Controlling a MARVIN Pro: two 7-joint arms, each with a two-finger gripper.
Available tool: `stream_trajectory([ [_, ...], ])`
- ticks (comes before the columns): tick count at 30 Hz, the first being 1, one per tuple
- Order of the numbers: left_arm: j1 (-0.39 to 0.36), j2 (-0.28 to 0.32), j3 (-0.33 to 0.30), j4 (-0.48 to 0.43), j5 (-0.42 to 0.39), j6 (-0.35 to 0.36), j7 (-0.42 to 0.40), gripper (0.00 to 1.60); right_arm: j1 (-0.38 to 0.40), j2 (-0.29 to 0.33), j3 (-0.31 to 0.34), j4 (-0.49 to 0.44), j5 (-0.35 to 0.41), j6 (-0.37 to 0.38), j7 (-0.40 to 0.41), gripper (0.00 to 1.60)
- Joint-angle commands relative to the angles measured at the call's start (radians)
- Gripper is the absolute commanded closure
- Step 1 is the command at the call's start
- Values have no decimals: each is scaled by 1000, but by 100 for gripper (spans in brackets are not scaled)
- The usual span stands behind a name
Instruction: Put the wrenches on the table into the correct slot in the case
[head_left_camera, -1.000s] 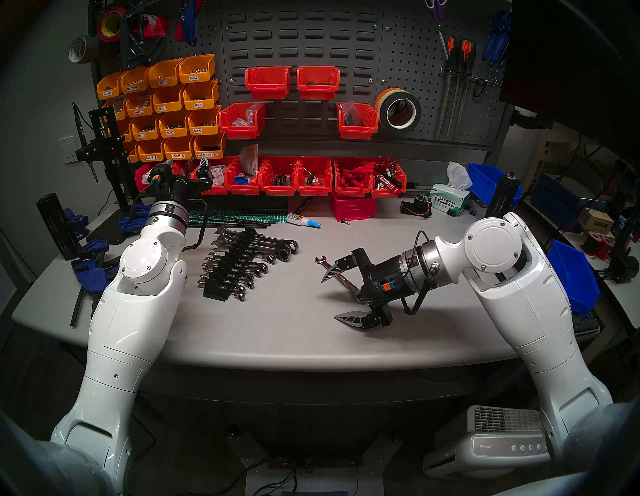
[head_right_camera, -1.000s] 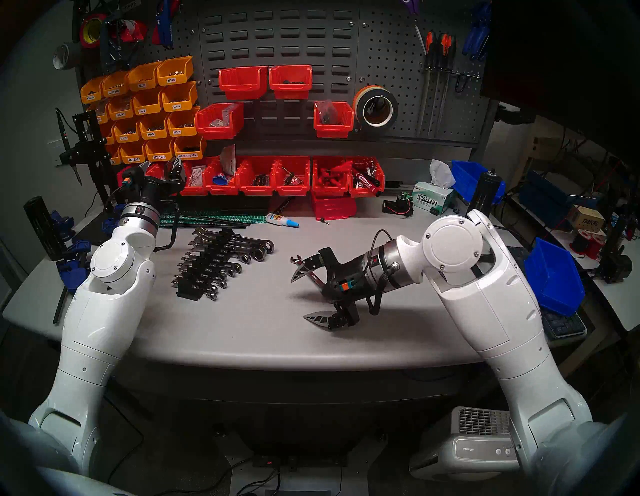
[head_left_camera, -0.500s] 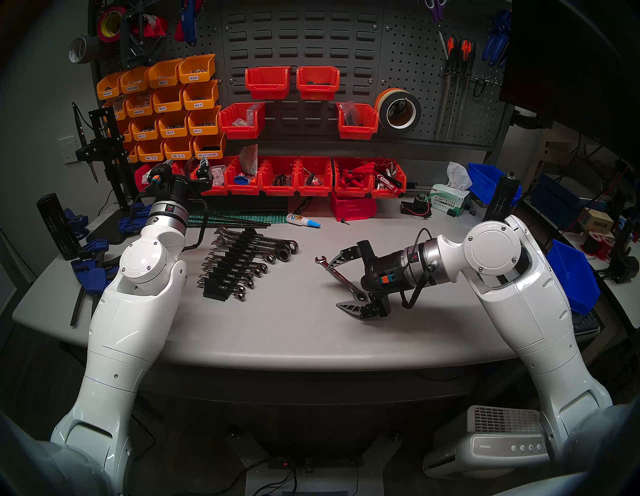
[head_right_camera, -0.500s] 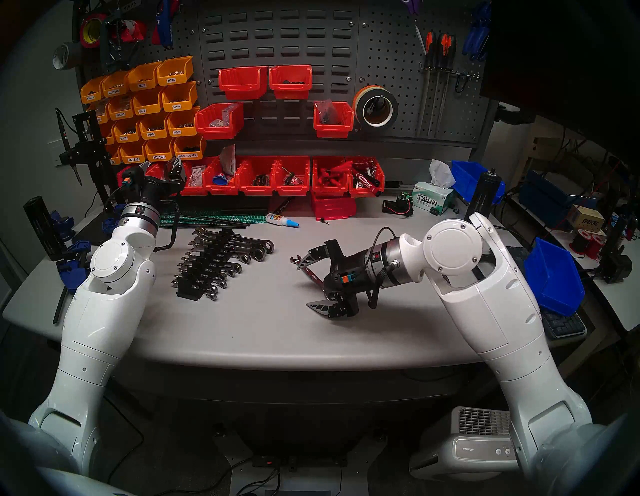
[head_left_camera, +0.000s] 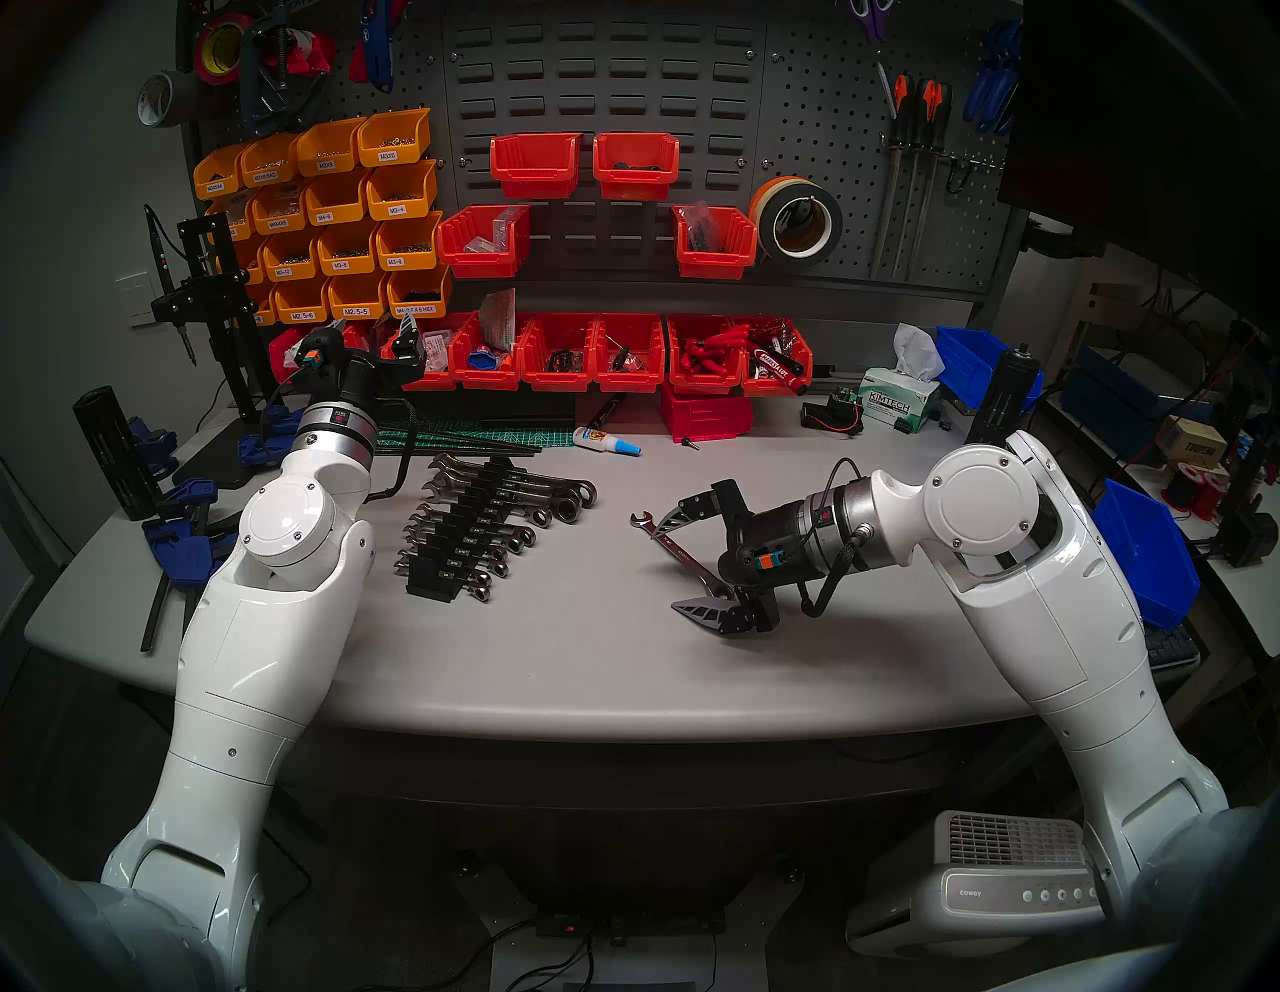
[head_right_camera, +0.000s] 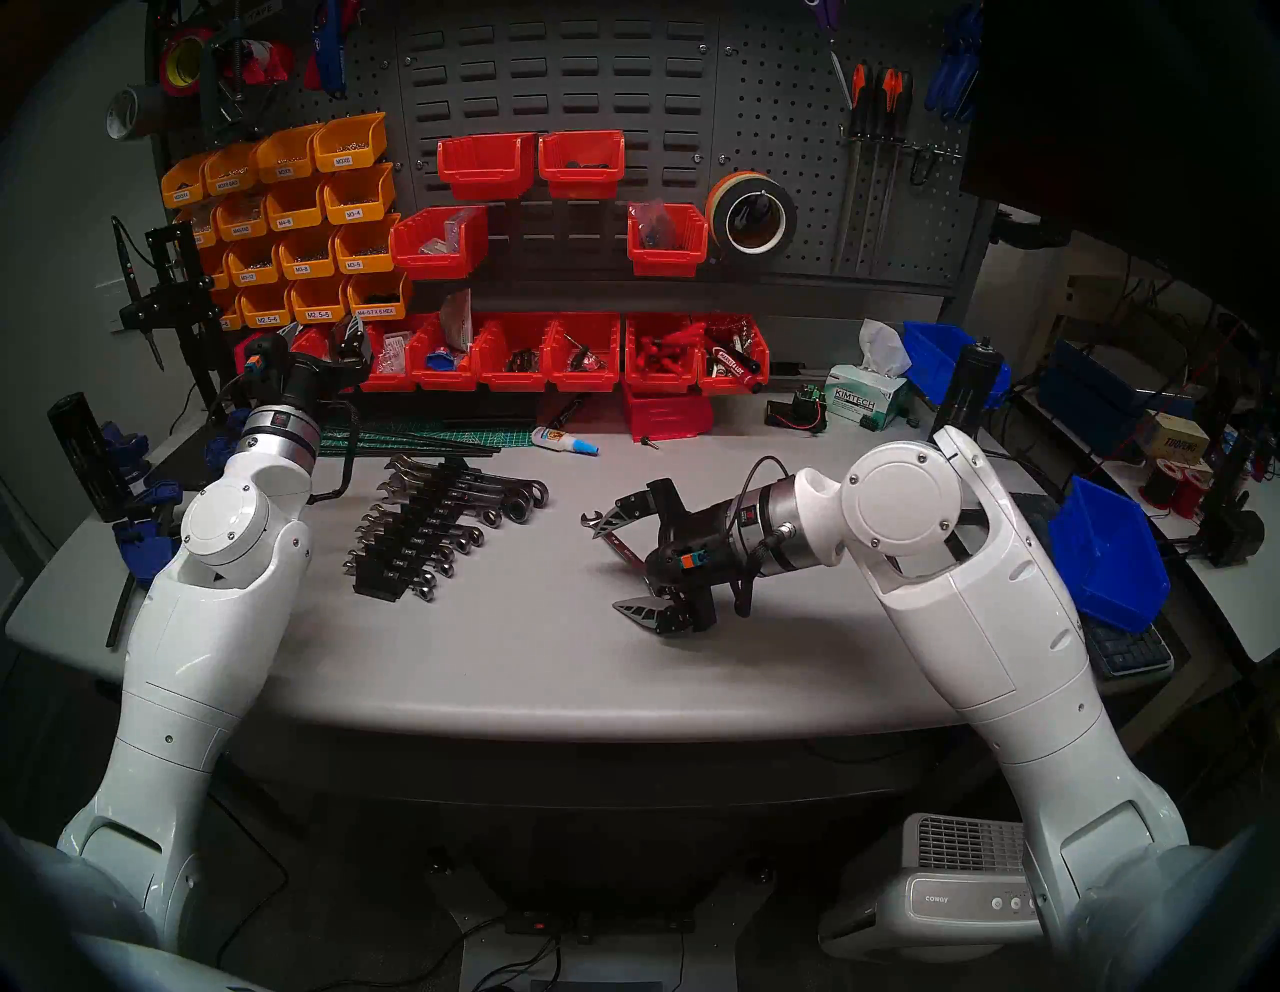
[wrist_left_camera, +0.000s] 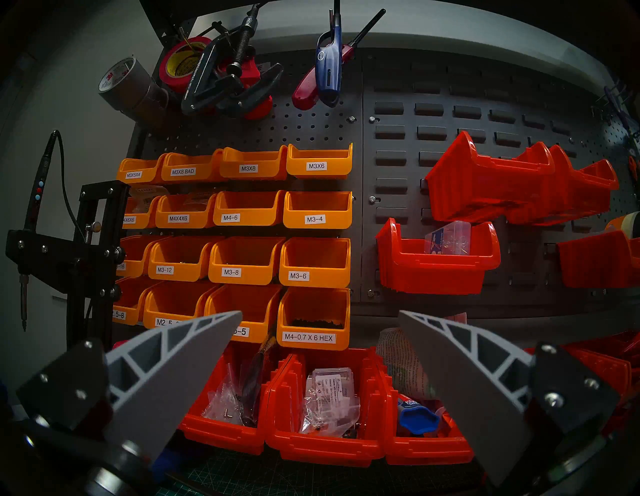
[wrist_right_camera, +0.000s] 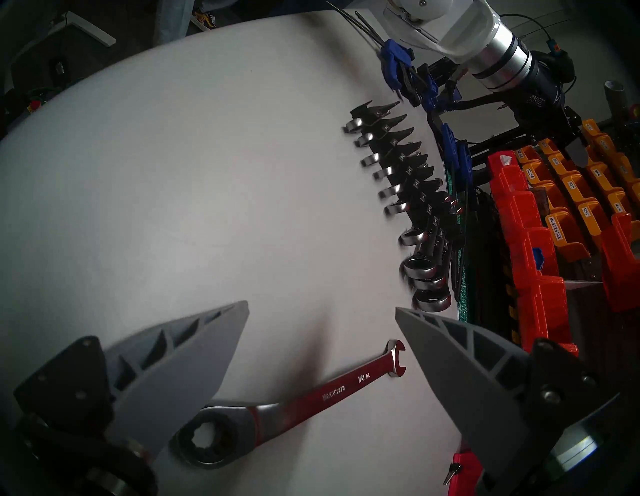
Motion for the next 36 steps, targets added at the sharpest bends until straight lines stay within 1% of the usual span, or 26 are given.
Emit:
stream_trajectory([
  [1,-31,1,-8,-28,0,-11,0,0,-4,37,3,26,-65,14,-5,0],
  [12,-31,1,-8,-27,0,-11,0,0,-13,57,8,33,-66,18,-25,0],
  [36,-31,1,-8,-27,0,-11,0,0,-19,86,19,39,-88,37,-42,0],
])
